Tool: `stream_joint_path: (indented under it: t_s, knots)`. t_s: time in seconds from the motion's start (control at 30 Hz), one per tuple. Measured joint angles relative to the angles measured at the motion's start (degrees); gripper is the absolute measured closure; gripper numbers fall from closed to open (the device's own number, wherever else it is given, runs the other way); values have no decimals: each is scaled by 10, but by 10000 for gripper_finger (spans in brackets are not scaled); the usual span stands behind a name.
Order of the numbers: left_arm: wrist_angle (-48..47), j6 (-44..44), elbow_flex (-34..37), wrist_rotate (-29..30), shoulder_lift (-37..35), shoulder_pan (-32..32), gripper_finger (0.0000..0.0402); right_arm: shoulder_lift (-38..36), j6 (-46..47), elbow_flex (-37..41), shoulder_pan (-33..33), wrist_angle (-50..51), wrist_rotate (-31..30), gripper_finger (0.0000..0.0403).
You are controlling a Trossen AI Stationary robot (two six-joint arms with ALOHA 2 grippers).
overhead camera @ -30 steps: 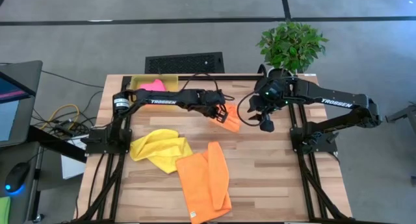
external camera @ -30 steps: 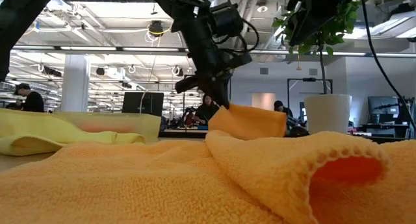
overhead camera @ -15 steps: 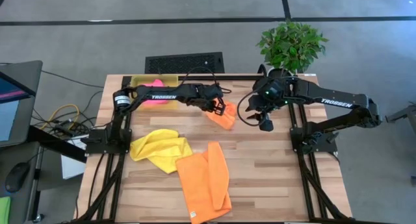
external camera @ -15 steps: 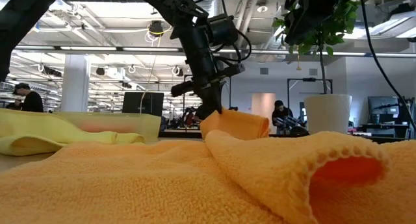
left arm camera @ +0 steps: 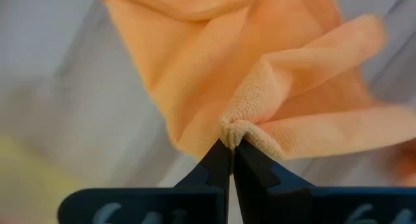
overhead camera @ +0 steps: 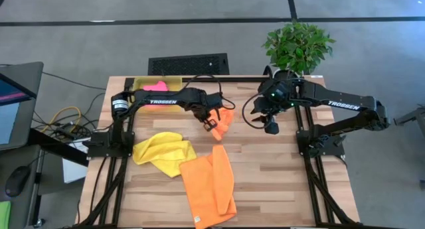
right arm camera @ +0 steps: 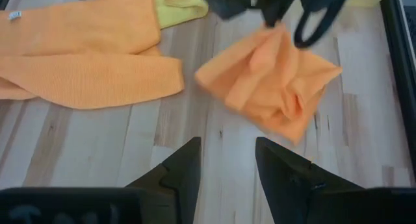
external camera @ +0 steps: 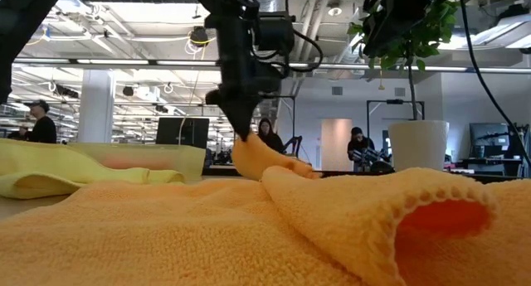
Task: Fold microfiber towels
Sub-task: Put the top folded orange microfiber cloth into the yellow bin
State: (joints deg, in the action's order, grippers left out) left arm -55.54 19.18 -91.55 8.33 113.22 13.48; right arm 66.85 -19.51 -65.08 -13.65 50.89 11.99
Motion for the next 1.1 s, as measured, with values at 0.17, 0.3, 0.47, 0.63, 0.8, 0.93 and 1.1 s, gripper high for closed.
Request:
stream_joint_path:
  t_s: [0.17,0.3,0.47,0.63,0.8,0.93,1.1]
  knots:
    - [-42,-184,0,60,-9,1,401,0,0,0,0,-4,-1,234]
    - [-67,-328,0,125,-9,9,401,0,0,0,0,-4,-1,236]
    - [-113,-422,0,187,-9,34,401,0,0,0,0,-4,-1,237]
    - [-192,-447,0,230,-9,59,401,0,0,0,0,-4,-1,237]
    - [-229,-453,0,278,-28,79,401,0,0,0,0,-4,-1,239]
    - [-236,-495,0,298,-52,89,401,0,0,0,0,-6,-1,239]
    - [-243,-560,0,301,-76,112,401,0,0,0,0,-8,-1,241]
